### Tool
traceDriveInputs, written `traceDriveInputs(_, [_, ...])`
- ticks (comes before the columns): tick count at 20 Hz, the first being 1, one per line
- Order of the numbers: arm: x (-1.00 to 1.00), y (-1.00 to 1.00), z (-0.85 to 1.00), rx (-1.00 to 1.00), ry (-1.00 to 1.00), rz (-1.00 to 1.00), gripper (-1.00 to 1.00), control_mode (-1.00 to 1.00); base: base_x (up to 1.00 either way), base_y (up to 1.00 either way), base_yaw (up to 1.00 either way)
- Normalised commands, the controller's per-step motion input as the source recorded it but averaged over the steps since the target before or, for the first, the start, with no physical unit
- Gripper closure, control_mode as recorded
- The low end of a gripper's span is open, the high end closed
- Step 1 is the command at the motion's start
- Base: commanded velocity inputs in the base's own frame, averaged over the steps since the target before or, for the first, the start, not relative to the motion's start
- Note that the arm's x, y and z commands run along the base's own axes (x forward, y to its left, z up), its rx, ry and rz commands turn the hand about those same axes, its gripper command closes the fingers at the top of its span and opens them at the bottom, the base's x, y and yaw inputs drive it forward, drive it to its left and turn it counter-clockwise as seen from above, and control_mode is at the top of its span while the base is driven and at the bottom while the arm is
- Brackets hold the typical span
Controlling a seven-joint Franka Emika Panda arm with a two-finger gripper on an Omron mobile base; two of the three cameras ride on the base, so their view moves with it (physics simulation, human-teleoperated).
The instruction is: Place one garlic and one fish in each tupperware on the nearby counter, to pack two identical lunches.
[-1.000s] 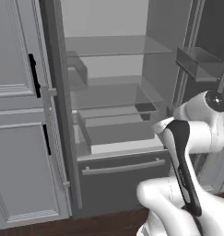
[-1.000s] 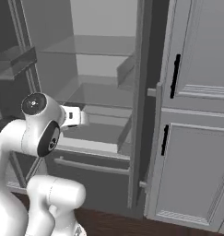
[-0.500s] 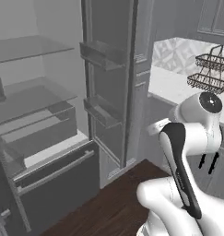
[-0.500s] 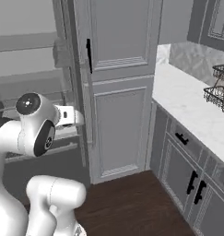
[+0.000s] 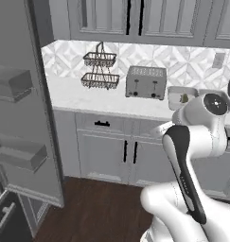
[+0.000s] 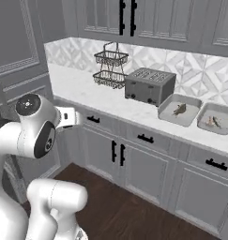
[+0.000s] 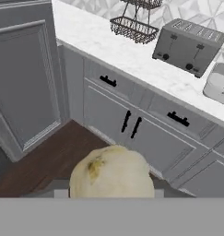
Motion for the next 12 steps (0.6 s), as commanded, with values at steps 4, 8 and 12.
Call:
traceDriveInputs(4, [0.00, 0.00, 0.00, 0.00, 0.00, 0.00, 1.00, 1.00, 0.16, -0.16, -0.95])
traceDriveInputs(8, [0.00, 0.00, 0.00, 0.00, 0.00, 0.00, 1.00, 1.00, 0.60, -0.46, -0.74])
traceDriveInputs(12, [0.00, 0.00, 0.00, 0.00, 0.00, 0.00, 1.00, 1.00, 1.00, 0.06, -0.23])
